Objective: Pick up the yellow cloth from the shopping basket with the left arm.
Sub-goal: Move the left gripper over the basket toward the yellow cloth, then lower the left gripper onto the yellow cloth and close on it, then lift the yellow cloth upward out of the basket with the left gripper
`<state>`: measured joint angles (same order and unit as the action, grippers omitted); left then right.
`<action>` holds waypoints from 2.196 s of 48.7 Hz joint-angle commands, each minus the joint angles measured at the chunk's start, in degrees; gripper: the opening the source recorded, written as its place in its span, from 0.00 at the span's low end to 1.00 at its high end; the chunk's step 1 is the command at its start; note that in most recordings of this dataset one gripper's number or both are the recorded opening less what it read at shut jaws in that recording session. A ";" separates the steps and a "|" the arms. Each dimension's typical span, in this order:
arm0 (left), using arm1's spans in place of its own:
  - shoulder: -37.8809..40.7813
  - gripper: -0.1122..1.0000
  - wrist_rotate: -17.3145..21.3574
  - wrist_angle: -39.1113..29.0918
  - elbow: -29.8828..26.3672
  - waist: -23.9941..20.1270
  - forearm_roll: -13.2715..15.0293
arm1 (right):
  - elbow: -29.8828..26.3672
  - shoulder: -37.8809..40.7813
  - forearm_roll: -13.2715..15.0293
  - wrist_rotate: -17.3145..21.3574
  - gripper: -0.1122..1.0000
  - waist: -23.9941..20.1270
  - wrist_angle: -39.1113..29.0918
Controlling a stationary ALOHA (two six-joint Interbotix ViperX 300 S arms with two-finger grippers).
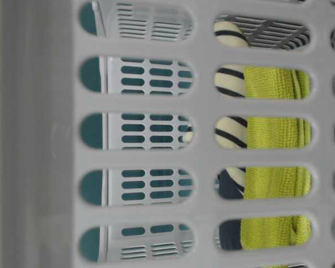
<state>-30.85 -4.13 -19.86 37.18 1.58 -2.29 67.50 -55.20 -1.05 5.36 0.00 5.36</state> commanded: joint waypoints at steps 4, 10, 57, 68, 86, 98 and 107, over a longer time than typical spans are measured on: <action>6.77 0.10 0.79 -7.29 -7.38 0.35 -0.26 | -1.23 0.09 -0.18 0.09 0.10 0.18 -0.26; 11.78 0.10 0.97 -13.18 -12.22 0.44 -0.26 | -1.32 0.09 -0.26 0.09 0.13 0.44 -0.62; 39.11 0.90 0.53 -27.42 -31.38 4.31 -0.26 | -1.93 -0.44 -0.26 -0.09 0.79 0.97 -3.08; 40.78 0.90 0.70 -27.25 -31.11 4.04 -0.26 | -1.41 -0.44 -0.18 -0.09 0.79 0.97 -2.90; 43.15 0.87 -0.18 -25.49 -30.59 4.04 -0.26 | -1.32 -0.44 -0.18 -0.26 0.79 0.97 -0.88; 43.33 0.54 0.18 -25.75 -29.88 4.48 -0.26 | -1.23 -0.53 -0.18 -0.18 0.79 0.97 -0.88; 42.28 0.25 1.05 -26.19 -30.50 4.57 -0.26 | -1.32 -1.23 -0.18 -0.18 0.79 0.97 -0.88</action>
<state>12.39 -3.34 -45.70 7.38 5.89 -2.37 66.80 -56.34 -1.05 5.19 0.88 3.96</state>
